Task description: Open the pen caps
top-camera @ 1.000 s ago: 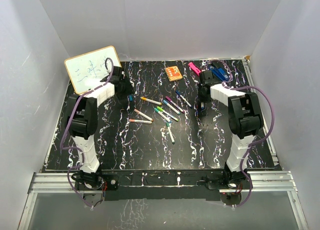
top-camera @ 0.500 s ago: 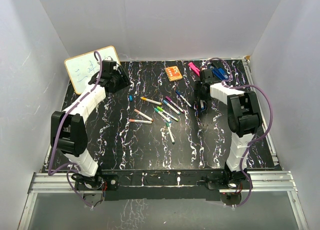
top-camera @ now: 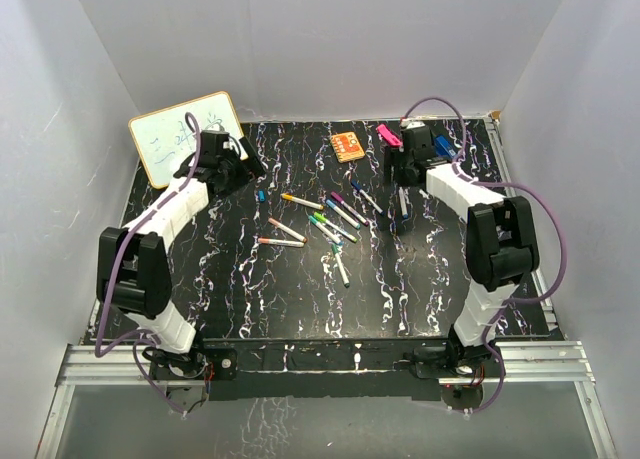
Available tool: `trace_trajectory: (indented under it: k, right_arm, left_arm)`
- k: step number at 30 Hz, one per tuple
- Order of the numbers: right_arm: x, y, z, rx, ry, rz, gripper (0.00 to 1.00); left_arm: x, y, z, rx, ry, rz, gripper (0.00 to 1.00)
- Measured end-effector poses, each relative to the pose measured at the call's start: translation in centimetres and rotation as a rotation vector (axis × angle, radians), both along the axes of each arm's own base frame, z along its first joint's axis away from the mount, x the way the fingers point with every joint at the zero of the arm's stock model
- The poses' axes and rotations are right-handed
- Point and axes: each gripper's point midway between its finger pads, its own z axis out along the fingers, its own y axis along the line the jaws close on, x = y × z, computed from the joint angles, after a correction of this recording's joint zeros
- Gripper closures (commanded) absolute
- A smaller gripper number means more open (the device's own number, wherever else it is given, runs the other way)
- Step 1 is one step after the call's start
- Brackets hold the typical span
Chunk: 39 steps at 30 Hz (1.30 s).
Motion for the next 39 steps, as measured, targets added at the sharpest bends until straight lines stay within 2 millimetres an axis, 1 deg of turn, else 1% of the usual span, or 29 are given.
trace_trajectory:
  k: [2,4,6,9,11,14,18,23,29,36,38,39]
  right_arm:
    - [0.2,1.5,1.4,0.003,-0.040,0.054,0.35]
    - [0.2,3.6,1.7,-0.004,-0.053,0.116,0.35]
    - [0.0,5.4,1.3,-0.018,-0.045,0.167,0.35]
    - [-0.5,8.0,-0.2,-0.032,-0.011,0.241,0.35]
    - [-0.6,8.9,-1.2,-0.034,0.013,0.265,0.35]
    - [-0.7,8.6,-2.4,-0.044,0.048,0.267,0.35]
    - [-0.3,8.3,-3.2,-0.060,0.073,0.272,0.36]
    - [-0.4,8.0,-3.8,-0.069,0.094,0.274,0.39]
    - [-0.7,7.9,-4.5,-0.079,0.120,0.283,0.43]
    - [-1.2,7.7,-6.0,-0.091,0.162,0.288,0.52]
    - [-1.2,7.7,-6.0,-0.093,0.163,0.287,0.57]
    - [-1.2,7.6,-6.0,-0.094,0.163,0.286,0.62]
  left_arm:
    - [-0.3,-0.1,0.3,-0.019,-0.016,-0.008,0.01]
    - [-0.3,-0.2,0.9,-0.041,-0.037,-0.011,0.01]
    - [-0.2,-0.3,1.6,-0.066,-0.064,-0.012,0.01]
    - [-0.4,-0.4,2.5,-0.095,-0.092,-0.017,0.01]
    - [-0.4,-0.6,3.1,-0.109,-0.106,-0.022,0.01]
    - [-0.3,-0.9,3.5,-0.125,-0.121,-0.032,0.01]
    - [-0.7,-1.1,2.9,-0.136,-0.109,-0.040,0.01]
    - [-1.2,-1.2,2.1,-0.143,-0.087,-0.041,0.01]
    - [-1.3,-1.3,2.3,-0.149,-0.092,-0.047,0.01]
    - [-1.3,-1.4,2.4,-0.157,-0.093,-0.053,0.01]
    - [-1.3,-1.5,2.4,-0.160,-0.093,-0.054,0.01]
    - [-1.3,-1.5,2.4,-0.162,-0.093,-0.054,0.01]
